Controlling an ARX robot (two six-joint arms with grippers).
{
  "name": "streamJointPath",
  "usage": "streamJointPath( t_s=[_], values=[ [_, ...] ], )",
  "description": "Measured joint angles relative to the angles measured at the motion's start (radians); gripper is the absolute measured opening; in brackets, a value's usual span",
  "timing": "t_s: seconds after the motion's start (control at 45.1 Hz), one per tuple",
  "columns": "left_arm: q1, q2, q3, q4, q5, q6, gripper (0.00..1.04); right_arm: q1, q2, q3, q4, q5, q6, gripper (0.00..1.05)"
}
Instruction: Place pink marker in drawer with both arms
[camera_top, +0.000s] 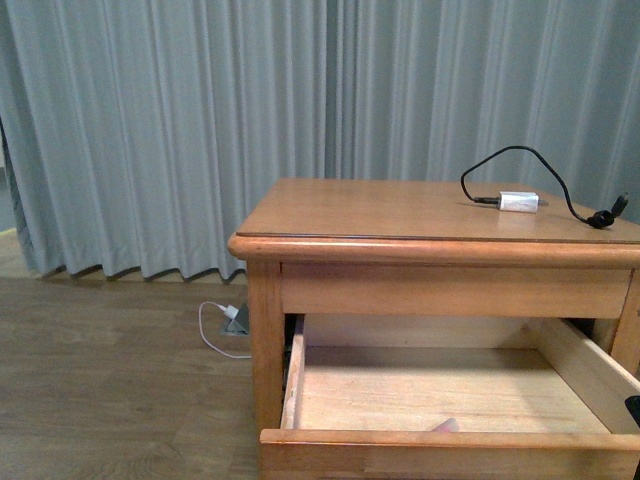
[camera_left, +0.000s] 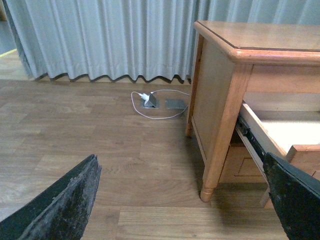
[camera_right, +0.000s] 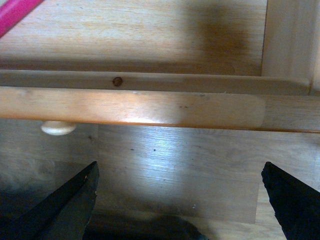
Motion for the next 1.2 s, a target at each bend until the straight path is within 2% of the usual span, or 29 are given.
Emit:
streamJointPath(
  t_s=[0.444, 0.577, 1.197],
  values=[
    [0.000, 0.000, 0.000, 0.000, 0.000, 0.000, 0.99, -0.003, 0.142, 0.067, 0.117, 0.057, 0.029, 0.96],
    [0.000, 0.000, 0.000, 0.000, 0.000, 0.000, 0.99, -0.003, 0.203, 0.102, 0.199, 0.068, 0.029, 0.96],
    [0.000, 0.000, 0.000, 0.000, 0.000, 0.000, 0.99, 0.020, 0.461, 0.283, 0.560, -0.013, 0.055, 0.96]
  ],
)
